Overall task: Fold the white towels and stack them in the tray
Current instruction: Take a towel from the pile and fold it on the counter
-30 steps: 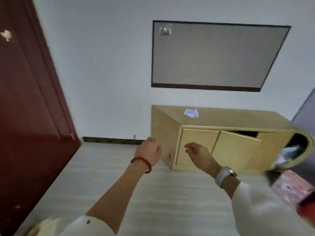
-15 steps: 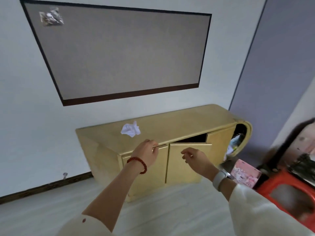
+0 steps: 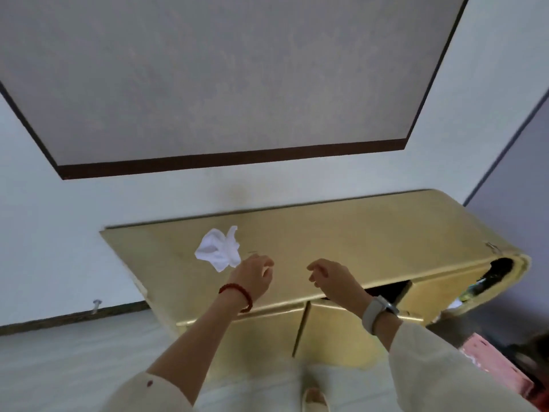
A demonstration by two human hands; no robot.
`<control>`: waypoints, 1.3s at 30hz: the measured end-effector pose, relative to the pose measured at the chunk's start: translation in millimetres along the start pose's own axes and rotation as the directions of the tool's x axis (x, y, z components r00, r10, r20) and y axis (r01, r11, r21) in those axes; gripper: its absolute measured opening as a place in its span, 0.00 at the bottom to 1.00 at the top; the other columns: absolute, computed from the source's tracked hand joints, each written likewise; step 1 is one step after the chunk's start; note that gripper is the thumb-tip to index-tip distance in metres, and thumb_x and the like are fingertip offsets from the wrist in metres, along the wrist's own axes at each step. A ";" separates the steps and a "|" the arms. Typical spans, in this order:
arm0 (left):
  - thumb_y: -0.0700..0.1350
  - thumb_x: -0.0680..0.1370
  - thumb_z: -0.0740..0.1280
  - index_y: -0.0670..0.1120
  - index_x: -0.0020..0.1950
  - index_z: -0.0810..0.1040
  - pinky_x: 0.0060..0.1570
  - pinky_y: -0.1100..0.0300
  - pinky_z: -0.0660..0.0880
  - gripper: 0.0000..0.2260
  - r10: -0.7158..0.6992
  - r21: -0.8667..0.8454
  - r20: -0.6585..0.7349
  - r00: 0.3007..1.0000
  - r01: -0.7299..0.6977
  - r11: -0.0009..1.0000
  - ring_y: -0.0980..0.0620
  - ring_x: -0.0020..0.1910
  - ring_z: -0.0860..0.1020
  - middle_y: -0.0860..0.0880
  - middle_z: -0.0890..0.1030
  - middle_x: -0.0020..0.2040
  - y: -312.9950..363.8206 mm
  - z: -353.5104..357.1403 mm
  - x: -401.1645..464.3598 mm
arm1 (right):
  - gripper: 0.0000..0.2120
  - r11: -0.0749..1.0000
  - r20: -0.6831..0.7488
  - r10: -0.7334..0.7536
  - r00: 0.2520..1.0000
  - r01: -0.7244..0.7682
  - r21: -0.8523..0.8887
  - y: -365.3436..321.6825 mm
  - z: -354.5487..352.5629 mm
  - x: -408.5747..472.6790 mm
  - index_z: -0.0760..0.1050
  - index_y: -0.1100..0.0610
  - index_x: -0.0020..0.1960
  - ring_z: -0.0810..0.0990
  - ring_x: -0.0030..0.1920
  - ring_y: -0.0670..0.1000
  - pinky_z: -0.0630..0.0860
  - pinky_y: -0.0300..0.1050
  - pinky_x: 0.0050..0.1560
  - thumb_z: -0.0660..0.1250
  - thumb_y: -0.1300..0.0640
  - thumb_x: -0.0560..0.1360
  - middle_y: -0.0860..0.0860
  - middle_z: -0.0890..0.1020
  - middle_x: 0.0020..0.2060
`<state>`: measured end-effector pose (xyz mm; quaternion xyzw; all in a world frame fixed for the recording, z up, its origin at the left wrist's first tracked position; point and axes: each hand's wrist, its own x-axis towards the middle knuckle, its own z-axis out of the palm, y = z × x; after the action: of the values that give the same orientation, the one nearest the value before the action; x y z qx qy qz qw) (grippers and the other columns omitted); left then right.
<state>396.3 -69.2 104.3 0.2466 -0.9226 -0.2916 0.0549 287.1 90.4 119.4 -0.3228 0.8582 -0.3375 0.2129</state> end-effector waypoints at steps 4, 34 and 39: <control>0.42 0.79 0.58 0.45 0.65 0.72 0.59 0.57 0.70 0.15 -0.250 0.022 -0.014 0.968 0.251 0.968 0.48 0.60 0.74 0.47 0.72 0.65 -46.9 23.5 56.1 | 0.12 0.999 0.185 -0.010 0.983 0.018 -0.040 21.8 19.9 97.9 0.76 0.57 0.56 0.79 0.47 0.53 0.74 0.46 0.52 0.57 0.61 0.77 0.54 0.82 0.47; 0.51 0.71 0.62 0.47 0.46 0.77 0.46 0.60 0.74 0.11 -0.280 -0.482 -0.498 0.821 0.007 0.876 0.55 0.44 0.75 0.55 0.76 0.41 -109.3 -169.5 212.8 | 0.11 0.860 0.563 -0.510 0.651 0.410 0.305 -161.5 50.7 350.2 0.70 0.59 0.50 0.77 0.41 0.53 0.75 0.37 0.39 0.68 0.53 0.74 0.56 0.78 0.43; 0.47 0.72 0.63 0.47 0.42 0.75 0.41 0.70 0.71 0.05 -0.384 -0.577 -0.643 0.662 -0.089 0.812 0.64 0.37 0.73 0.53 0.76 0.38 -93.2 -194.0 200.4 | 0.17 0.847 0.614 -0.511 0.601 0.475 0.240 -157.1 20.4 364.5 0.74 0.66 0.50 0.79 0.42 0.58 0.77 0.49 0.44 0.67 0.51 0.74 0.64 0.79 0.45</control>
<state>308.4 -332.0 203.0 0.3926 -0.6669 -0.4288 0.4660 108.1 -261.6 164.4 -0.6384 0.5950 -0.2692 0.4073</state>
